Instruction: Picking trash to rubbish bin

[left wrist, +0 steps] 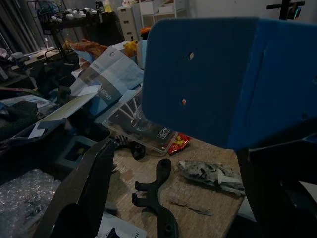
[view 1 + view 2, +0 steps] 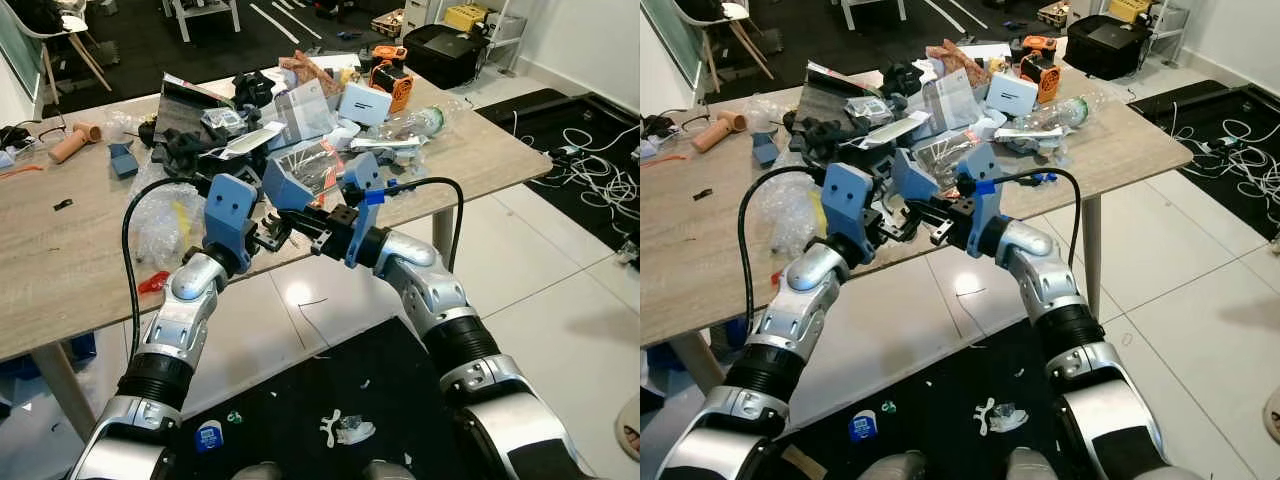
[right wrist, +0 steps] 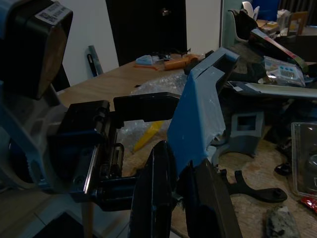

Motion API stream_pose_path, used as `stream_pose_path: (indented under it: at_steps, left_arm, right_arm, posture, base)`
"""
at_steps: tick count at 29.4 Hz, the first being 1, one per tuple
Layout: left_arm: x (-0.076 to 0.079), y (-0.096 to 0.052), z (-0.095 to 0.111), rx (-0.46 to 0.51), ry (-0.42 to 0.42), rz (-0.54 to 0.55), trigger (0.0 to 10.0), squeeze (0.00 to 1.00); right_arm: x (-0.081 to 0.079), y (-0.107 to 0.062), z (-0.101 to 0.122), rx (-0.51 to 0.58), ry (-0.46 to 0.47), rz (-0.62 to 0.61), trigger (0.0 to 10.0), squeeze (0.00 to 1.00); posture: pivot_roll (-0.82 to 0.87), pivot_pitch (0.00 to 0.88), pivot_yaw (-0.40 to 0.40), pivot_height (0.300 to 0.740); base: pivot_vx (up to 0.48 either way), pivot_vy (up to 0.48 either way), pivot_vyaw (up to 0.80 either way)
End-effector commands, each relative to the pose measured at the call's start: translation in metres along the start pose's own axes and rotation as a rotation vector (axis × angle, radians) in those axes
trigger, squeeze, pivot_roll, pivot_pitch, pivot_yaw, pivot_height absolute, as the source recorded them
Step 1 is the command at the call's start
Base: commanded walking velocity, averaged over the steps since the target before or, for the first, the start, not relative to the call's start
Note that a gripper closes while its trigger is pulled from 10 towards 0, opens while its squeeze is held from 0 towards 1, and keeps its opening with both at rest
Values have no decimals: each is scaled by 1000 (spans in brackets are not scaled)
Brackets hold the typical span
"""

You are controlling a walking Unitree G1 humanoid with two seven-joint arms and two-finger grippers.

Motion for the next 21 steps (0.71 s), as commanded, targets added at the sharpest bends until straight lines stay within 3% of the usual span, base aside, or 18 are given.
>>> stream_pose_path:
  at_steps: [1,14,21]
  left_arm:
    - [-1,2,5,29,-12,1,10000,0]
    - [1,5,6,45,-32,5,10000,0]
    - [5,3,5,41,-10,-19,10000,0]
  right_arm:
    - [0,1,-2,-11,13,5,10000,0]
    - [6,-2,-4,-28,23,-7,10000,0]
    - [12,-5,-7,-51,38,-54,10000,0]
  posture:
    - [-26,0,8,740]
    - [-33,0,-16,740]
    - [-36,0,-16,740]
  base:
    - [0,0,0]
    - [0,0,0]
    - [0,0,-763]
Point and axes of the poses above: a point about 5 cm out from each wrist's last joint towards the gripper, its own y axis pointing out of the wrist towards the gripper, its own z axis along the axis of the wrist's last joint, x = y × z, the point moved 3 cm from there along y, pointing out of the wrist towards the gripper, and after that the axes turned 14 degrees about -y, right-handed, at the moved point
